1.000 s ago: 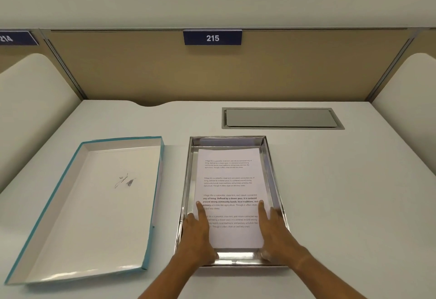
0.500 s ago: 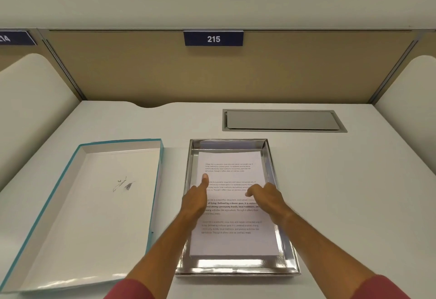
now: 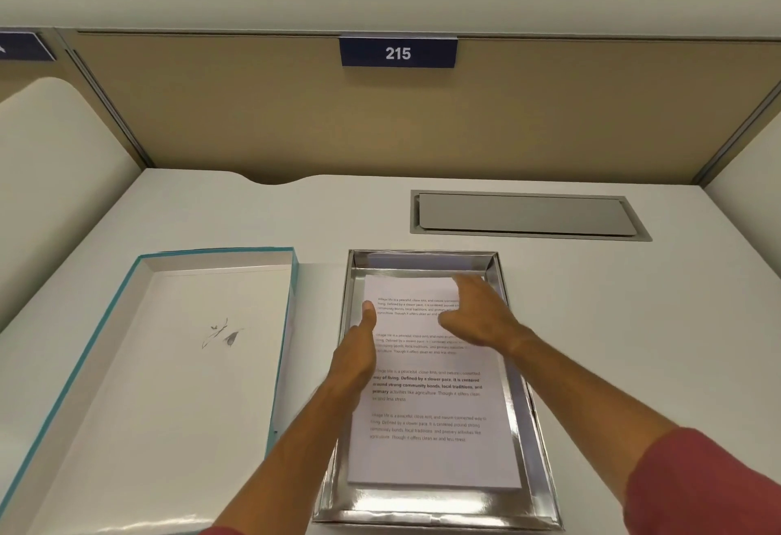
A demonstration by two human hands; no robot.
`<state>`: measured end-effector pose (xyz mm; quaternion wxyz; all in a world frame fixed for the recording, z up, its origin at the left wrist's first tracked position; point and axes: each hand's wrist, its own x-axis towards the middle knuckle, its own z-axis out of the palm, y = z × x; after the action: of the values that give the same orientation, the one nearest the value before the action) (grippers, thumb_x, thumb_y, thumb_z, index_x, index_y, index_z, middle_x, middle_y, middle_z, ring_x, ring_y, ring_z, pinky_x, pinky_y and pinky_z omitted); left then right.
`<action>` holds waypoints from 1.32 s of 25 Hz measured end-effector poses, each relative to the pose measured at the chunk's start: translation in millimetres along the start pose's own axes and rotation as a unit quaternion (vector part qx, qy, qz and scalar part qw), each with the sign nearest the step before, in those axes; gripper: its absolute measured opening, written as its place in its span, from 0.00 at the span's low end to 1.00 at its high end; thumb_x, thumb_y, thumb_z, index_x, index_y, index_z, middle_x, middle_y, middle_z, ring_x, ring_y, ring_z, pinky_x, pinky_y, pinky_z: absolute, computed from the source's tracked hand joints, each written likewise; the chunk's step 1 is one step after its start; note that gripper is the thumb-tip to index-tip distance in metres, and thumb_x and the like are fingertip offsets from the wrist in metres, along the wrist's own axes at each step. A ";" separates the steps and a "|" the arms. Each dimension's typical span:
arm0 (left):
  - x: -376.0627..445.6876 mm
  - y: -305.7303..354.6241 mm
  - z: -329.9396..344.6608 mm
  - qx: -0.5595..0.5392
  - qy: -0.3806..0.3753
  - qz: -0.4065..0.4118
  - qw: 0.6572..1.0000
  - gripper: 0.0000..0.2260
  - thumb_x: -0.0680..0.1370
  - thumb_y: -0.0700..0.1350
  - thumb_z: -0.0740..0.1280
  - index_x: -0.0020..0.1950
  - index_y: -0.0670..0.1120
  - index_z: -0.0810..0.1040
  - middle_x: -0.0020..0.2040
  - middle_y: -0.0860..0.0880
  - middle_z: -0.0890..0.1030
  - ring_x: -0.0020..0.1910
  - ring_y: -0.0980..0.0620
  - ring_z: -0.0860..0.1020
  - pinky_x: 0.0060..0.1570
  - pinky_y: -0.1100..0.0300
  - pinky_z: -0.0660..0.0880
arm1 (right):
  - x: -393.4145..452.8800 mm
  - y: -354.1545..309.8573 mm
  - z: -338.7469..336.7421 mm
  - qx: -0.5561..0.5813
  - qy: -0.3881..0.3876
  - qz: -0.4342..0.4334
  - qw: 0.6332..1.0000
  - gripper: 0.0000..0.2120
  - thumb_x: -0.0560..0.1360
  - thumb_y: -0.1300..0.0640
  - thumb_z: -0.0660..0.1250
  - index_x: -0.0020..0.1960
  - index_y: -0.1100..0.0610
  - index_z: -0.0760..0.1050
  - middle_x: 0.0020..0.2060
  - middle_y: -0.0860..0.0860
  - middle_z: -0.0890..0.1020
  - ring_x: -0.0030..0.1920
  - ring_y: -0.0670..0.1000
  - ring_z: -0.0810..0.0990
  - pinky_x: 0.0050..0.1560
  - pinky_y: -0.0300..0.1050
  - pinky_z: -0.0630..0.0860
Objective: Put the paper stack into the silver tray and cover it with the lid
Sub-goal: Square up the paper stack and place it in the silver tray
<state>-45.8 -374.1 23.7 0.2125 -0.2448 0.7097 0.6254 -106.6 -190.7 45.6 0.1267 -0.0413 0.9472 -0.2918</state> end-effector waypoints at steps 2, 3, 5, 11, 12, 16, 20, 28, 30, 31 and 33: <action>6.1 -0.3 -1.8 -0.030 -0.008 -0.006 1.000 0.30 0.77 0.67 0.45 0.66 0.53 0.74 0.58 0.44 0.82 0.55 0.40 0.81 0.61 0.37 0.74 | 23.9 -2.7 -0.4 -0.058 -0.031 -0.028 0.997 0.21 0.65 0.54 0.67 0.58 0.56 0.74 0.57 0.53 0.77 0.58 0.56 0.76 0.50 0.48 0.75; 8.4 -0.9 -1.7 -0.038 -0.009 -0.007 0.999 0.30 0.77 0.67 0.45 0.65 0.54 0.75 0.57 0.44 0.83 0.54 0.40 0.82 0.61 0.37 0.75 | 35.2 -3.1 0.7 -0.082 -0.049 -0.032 0.995 0.25 0.66 0.54 0.68 0.62 0.57 0.73 0.62 0.54 0.76 0.62 0.57 0.74 0.55 0.50 0.74; 11.7 -3.0 -1.5 -0.047 -0.007 -0.012 0.999 0.29 0.77 0.67 0.45 0.65 0.54 0.75 0.57 0.44 0.83 0.54 0.40 0.82 0.60 0.37 0.75 | 54.3 -6.0 5.0 -0.103 -0.082 -0.036 0.991 0.24 0.66 0.54 0.68 0.60 0.59 0.74 0.62 0.55 0.76 0.63 0.58 0.73 0.55 0.50 0.73; 21.8 -12.0 -3.2 -0.055 -0.008 -0.015 0.998 0.29 0.77 0.67 0.45 0.67 0.55 0.72 0.61 0.44 0.81 0.57 0.39 0.80 0.61 0.37 0.74 | 73.7 -11.2 15.7 -0.114 -0.139 -0.018 0.984 0.23 0.62 0.54 0.71 0.53 0.62 0.74 0.55 0.55 0.75 0.49 0.56 0.77 0.38 0.44 0.70; 23.2 -13.3 -3.2 -0.052 -0.008 -0.017 0.998 0.29 0.77 0.68 0.45 0.67 0.56 0.72 0.61 0.45 0.81 0.57 0.40 0.81 0.61 0.38 0.74 | 74.0 -11.1 17.5 -0.124 -0.138 -0.020 0.982 0.24 0.63 0.53 0.70 0.55 0.63 0.74 0.58 0.56 0.75 0.51 0.57 0.78 0.41 0.45 0.71; 25.1 -16.1 -3.9 -0.055 -0.010 -0.013 0.998 0.30 0.76 0.68 0.46 0.67 0.56 0.73 0.59 0.45 0.82 0.55 0.40 0.81 0.60 0.38 0.75 | 65.0 -12.3 15.1 -0.090 -0.082 -0.015 0.992 0.30 0.65 0.54 0.69 0.66 0.61 0.70 0.66 0.57 0.74 0.66 0.60 0.71 0.68 0.55 0.66; 28.1 -15.7 -10.2 -0.085 -0.026 -0.020 0.996 0.29 0.76 0.68 0.44 0.58 0.56 0.78 0.46 0.51 0.87 0.46 0.47 0.85 0.47 0.48 0.82 | 36.8 -1.2 6.1 0.129 0.040 0.096 0.986 0.29 0.69 0.51 0.69 0.68 0.59 0.70 0.66 0.57 0.74 0.64 0.56 0.74 0.58 0.49 0.73; 19.6 2.5 -14.4 -0.083 -0.034 -0.013 0.996 0.24 0.77 0.67 0.41 0.55 0.54 0.67 0.26 0.60 0.83 0.26 0.60 0.82 0.21 0.65 0.77 | -10.4 29.3 14.2 0.298 0.012 0.248 0.922 0.26 0.77 0.36 0.56 0.48 0.58 0.78 0.31 0.45 0.75 0.33 0.46 0.74 0.36 0.44 0.72; 17.8 4.4 -14.1 -0.086 -0.034 -0.011 0.996 0.24 0.78 0.67 0.41 0.58 0.54 0.66 0.25 0.60 0.82 0.25 0.60 0.82 0.20 0.65 0.77 | -15.5 27.9 14.5 0.340 -0.001 0.251 0.907 0.26 0.77 0.35 0.56 0.50 0.57 0.78 0.30 0.46 0.79 0.35 0.48 0.79 0.39 0.43 0.75; 17.5 4.8 -14.4 -0.092 -0.035 -0.008 0.995 0.23 0.77 0.67 0.42 0.55 0.54 0.67 0.25 0.59 0.82 0.25 0.60 0.82 0.20 0.65 0.77 | -16.7 27.0 13.5 0.357 -0.009 0.249 0.900 0.24 0.76 0.35 0.56 0.45 0.54 0.78 0.33 0.47 0.82 0.38 0.51 0.81 0.44 0.46 0.77; 16.4 4.4 -14.6 -0.096 -0.038 -0.004 0.995 0.24 0.77 0.67 0.42 0.48 0.54 0.70 0.27 0.59 0.83 0.26 0.59 0.83 0.20 0.64 0.77 | -17.7 27.2 10.3 0.375 -0.024 0.248 0.893 0.22 0.76 0.35 0.56 0.44 0.51 0.77 0.40 0.50 0.85 0.45 0.56 0.84 0.55 0.54 0.79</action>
<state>-61.4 -389.5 19.1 0.2172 -0.2430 0.6370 0.6986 -86.9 -171.1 25.9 0.2235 0.2387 0.7432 -0.5837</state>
